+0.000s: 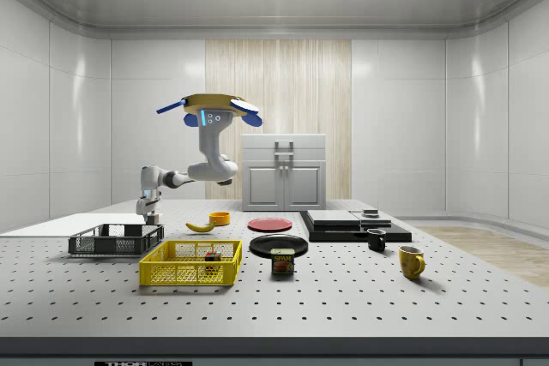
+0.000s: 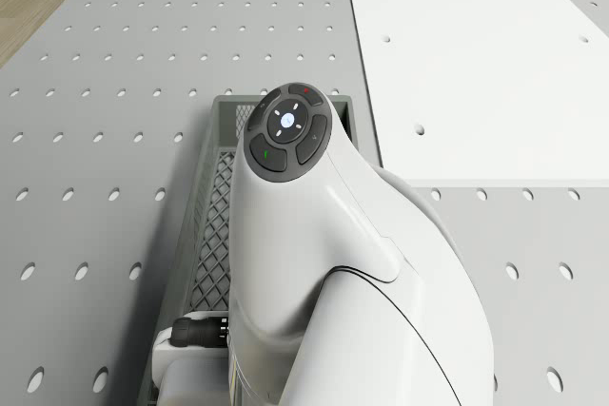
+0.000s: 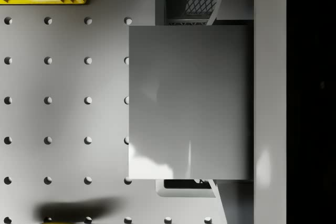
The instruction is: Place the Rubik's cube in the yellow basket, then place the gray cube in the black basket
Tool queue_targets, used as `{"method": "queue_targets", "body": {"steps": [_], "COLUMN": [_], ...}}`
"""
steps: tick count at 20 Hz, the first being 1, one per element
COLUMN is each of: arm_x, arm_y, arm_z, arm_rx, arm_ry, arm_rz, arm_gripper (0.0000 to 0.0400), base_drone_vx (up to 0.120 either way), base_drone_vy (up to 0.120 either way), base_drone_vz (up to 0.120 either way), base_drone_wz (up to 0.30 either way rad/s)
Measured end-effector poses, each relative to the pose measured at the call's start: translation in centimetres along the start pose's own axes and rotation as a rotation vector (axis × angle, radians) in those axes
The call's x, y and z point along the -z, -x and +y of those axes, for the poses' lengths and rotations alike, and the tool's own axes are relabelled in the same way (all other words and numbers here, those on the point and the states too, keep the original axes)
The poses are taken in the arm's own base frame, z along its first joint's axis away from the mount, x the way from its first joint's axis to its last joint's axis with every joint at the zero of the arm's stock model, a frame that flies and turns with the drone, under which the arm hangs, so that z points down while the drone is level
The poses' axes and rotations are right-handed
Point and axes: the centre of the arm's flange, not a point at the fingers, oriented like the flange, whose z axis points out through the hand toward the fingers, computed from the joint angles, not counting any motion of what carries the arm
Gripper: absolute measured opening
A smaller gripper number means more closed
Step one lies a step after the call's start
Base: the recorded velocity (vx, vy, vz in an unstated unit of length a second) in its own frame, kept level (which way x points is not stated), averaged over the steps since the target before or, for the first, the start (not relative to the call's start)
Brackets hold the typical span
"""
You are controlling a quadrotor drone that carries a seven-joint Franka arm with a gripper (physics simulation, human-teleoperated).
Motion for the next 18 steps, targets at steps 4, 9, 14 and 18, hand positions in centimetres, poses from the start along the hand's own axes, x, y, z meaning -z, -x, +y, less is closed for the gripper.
{"method": "queue_targets", "body": {"steps": [4,9,14,18], "arm_x": [0.0,0.0,-0.7,-2.2], "arm_y": [0.0,0.0,0.0,0.0], "arm_z": [0.0,0.0,0.0,0.0], "arm_rx": [0.000,0.000,0.000,0.000], "arm_ry": [0.000,0.000,0.000,0.000], "arm_rz": [0.000,0.000,0.000,0.000], "arm_gripper": [0.0250,0.0250,0.0250,0.0250], "base_drone_vx": [0.120,0.120,0.024,0.000], "base_drone_vy": [0.000,0.000,0.000,0.000], "base_drone_vz": [0.000,0.000,0.000,0.000], "base_drone_wz": [0.000,0.000,0.000,0.000]}}
